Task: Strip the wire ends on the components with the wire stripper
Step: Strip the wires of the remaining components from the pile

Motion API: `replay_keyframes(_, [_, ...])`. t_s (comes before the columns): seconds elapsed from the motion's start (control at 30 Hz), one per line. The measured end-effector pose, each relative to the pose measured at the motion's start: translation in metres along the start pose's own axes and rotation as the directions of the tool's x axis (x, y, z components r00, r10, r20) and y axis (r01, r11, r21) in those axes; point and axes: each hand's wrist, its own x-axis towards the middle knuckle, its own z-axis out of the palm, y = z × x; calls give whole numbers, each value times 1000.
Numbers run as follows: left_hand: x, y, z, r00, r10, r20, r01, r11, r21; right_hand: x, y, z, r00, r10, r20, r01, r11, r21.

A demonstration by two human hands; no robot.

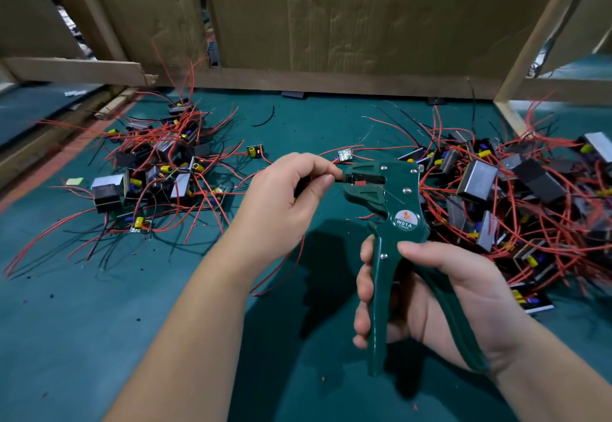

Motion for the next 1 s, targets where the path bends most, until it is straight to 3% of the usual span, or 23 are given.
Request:
replay_keyframes(0.3, [0,2,-1,1000,9,12,-9,1000,-4,0,1,1,998,-32,-63,27,997,-78])
replay_keyframes(0.47, [-1,2,1,1000,16,10,-16,1000,-15,2,4,4,978,-79,-191,53,989,-138])
replay_keyframes(0.6, [-1,2,5,996,-15,84,17,1000,-26,6,7,4,921,-203,-333,133,966,-220])
replay_keyframes(0.7, [-1,3,12,986,-135,96,146,981,-127,8,5,7,932,-208,-298,185,977,-105])
replay_keyframes(0.77, [1,6,15,951,-298,82,306,872,-381,6,3,6,952,-207,-225,210,978,-12])
replay_keyframes(0.83, [5,8,17,887,-427,176,433,632,-643,4,2,5,981,-171,-92,176,983,57])
replay_keyframes(0.9, [5,10,18,870,-375,321,471,438,-766,1,4,4,990,-126,60,121,989,80])
replay_keyframes(0.93, [3,11,20,871,-308,382,483,399,-780,1,5,5,989,-116,95,110,992,63])
replay_keyframes(1.0, [1,13,23,870,-231,436,493,420,-762,2,9,6,987,-147,65,146,989,17])
